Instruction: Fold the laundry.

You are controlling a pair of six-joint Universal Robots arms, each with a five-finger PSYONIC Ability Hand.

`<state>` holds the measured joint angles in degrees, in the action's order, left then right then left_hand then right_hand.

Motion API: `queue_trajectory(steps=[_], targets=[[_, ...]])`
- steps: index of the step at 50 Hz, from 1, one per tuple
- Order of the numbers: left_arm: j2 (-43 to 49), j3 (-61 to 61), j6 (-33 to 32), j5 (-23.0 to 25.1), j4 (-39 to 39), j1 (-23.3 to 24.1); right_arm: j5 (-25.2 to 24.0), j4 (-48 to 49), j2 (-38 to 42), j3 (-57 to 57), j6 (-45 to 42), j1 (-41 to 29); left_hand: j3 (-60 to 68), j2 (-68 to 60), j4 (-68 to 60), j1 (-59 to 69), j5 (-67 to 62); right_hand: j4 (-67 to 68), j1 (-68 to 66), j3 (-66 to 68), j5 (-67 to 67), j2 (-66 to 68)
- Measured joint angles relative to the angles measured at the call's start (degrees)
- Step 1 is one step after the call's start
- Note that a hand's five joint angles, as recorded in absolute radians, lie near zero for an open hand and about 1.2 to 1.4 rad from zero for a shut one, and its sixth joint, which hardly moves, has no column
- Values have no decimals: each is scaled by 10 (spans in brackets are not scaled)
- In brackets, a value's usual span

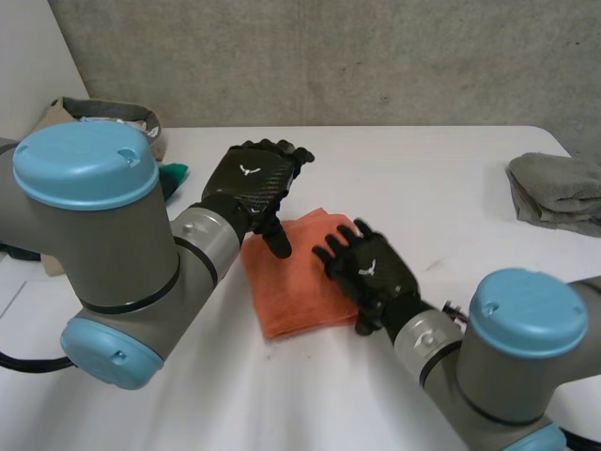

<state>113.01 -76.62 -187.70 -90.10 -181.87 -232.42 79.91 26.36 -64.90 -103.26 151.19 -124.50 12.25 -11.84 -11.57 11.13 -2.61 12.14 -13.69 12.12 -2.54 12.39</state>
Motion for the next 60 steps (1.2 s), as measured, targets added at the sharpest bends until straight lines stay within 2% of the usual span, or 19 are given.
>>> queue_trajectory(steps=[8,12,15,23,27,30,31,33,36,40,52,60], targets=[[2,-8,1,13,1,-6,-10,32,75,28,-5,-2,0,0,0,0,0,2,-1,2,-3,2],[4,-9,1,12,0,-5,-11,37,103,61,-6,-1,0,0,0,0,0,55,-39,56,-55,52],[5,-10,2,11,0,-4,-12,38,120,87,-6,0,0,0,0,0,0,100,-85,100,-99,88],[7,-10,1,11,-1,-4,-13,30,159,156,-4,1,0,0,0,0,0,113,-92,112,-102,90],[7,-11,1,11,-2,-4,-14,27,173,180,-3,1,0,0,0,0,0,150,-133,149,-134,140],[6,-12,1,11,-2,-5,-22,23,190,207,-2,1,0,0,0,0,0,271,-254,272,-252,270],[5,-12,1,11,-2,-6,-27,22,194,214,-1,1,0,0,0,0,0,361,-346,372,-340,374],[4,-12,1,11,-2,-6,-37,18,200,228,1,2,0,0,0,0,0,505,-433,504,-474,507],[2,-12,1,11,-2,-7,-47,15,201,241,4,3,0,0,0,0,0,557,-434,533,-496,527],[0,-9,0,11,-2,-7,-55,12,192,258,9,10,0,0,0,0,0,562,-434,533,-496,527],[-22,26,0,12,-5,-12,-61,26,119,348,41,101,0,0,0,0,0,565,-434,533,-496,527],[-25,53,1,13,-6,0,-59,106,102,423,119,222,0,0,0,0,0,566,-434,536,-496,527]])
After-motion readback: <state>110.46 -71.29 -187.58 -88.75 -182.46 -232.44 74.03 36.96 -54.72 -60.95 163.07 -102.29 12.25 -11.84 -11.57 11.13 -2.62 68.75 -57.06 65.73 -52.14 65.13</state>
